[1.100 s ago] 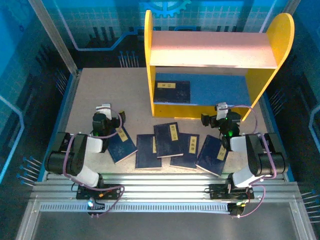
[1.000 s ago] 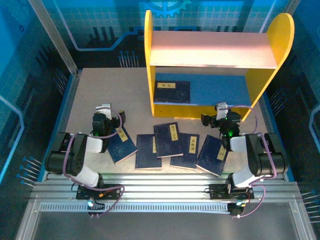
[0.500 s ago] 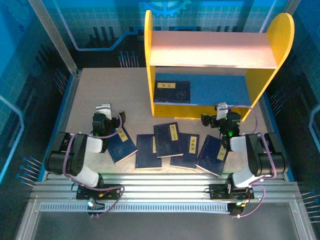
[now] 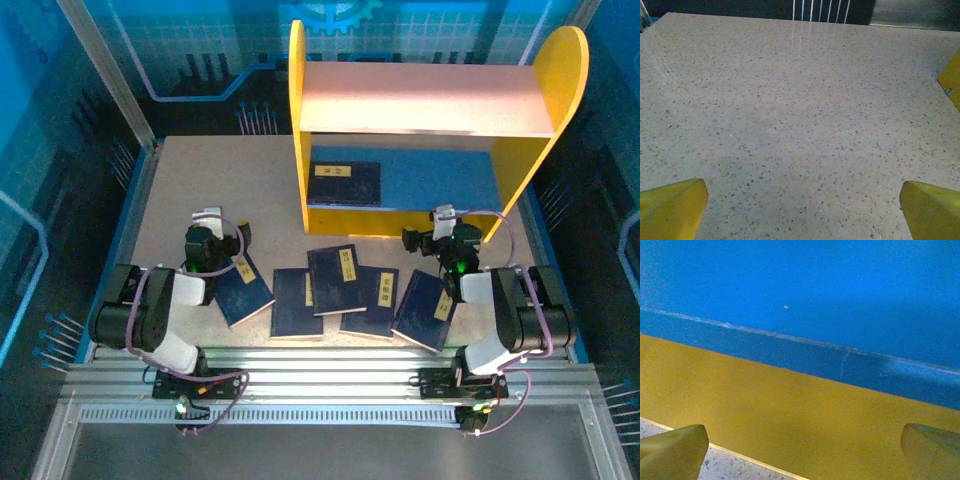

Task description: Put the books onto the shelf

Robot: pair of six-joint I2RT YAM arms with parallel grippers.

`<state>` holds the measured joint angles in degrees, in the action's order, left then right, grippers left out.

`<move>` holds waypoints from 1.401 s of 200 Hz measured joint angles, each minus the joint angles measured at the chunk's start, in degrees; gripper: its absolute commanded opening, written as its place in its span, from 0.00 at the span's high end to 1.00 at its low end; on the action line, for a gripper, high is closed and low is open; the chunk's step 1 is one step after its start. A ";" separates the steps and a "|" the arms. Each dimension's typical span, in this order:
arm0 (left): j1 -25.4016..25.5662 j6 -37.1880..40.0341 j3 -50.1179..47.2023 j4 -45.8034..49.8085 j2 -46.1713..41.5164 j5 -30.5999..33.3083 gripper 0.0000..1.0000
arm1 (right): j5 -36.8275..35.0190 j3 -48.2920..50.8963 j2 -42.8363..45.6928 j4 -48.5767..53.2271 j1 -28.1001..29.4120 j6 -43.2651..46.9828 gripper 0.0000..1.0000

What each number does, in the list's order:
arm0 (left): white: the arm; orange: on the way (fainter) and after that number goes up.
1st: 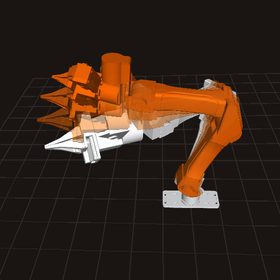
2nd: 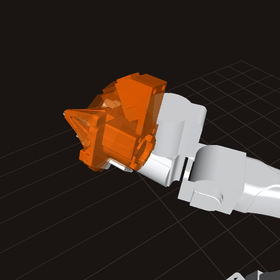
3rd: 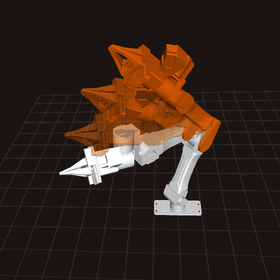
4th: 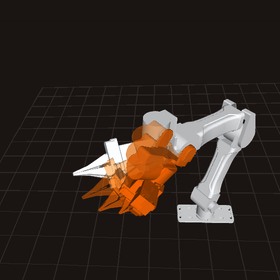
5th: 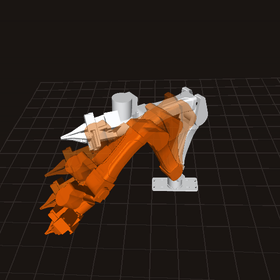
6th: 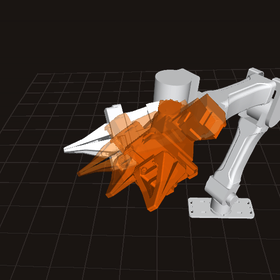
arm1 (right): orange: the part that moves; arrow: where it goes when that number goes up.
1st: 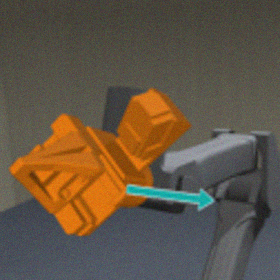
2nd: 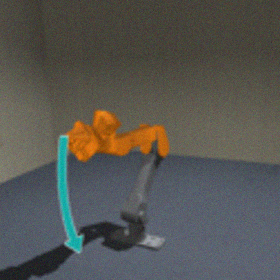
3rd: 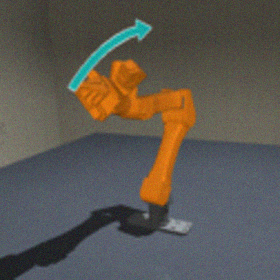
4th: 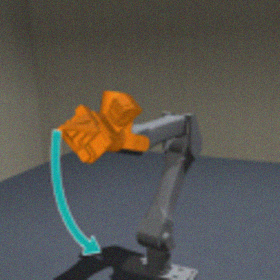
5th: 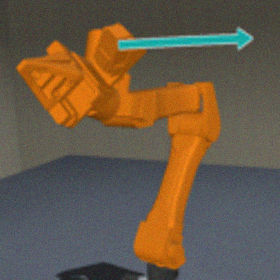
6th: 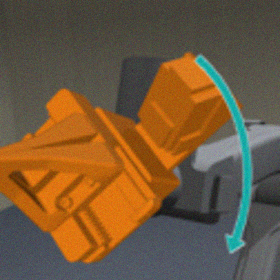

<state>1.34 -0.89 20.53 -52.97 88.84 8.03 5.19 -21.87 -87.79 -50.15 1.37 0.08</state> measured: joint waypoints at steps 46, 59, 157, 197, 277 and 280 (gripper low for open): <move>2.08 1.46 0.00 6.38 -6.75 1.25 0.01 | -0.50 -1.11 2.93 5.44 0.00 -0.02 0.00; 3.06 1.36 0.04 10.34 -14.03 2.08 0.01 | -1.46 -1.16 7.32 7.91 0.00 -0.61 0.00; 19.91 -17.27 20.68 58.07 -46.10 12.44 0.00 | -15.63 -9.62 41.70 41.55 16.28 -7.37 0.00; 25.86 -24.61 19.78 69.92 -48.98 12.76 0.01 | -18.16 -7.98 47.95 55.82 22.49 -12.50 0.00; 34.82 -47.56 18.18 84.30 -39.23 7.26 0.01 | -9.86 -3.80 48.13 68.19 29.09 -26.34 0.15; 35.43 -48.15 18.21 84.52 -38.58 7.23 0.01 | -9.57 -3.50 47.56 68.15 29.38 -26.99 0.16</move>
<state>36.77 -49.04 38.74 31.55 50.26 15.27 -4.38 -25.36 -40.23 18.00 30.74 -26.92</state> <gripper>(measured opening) 0.993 0.870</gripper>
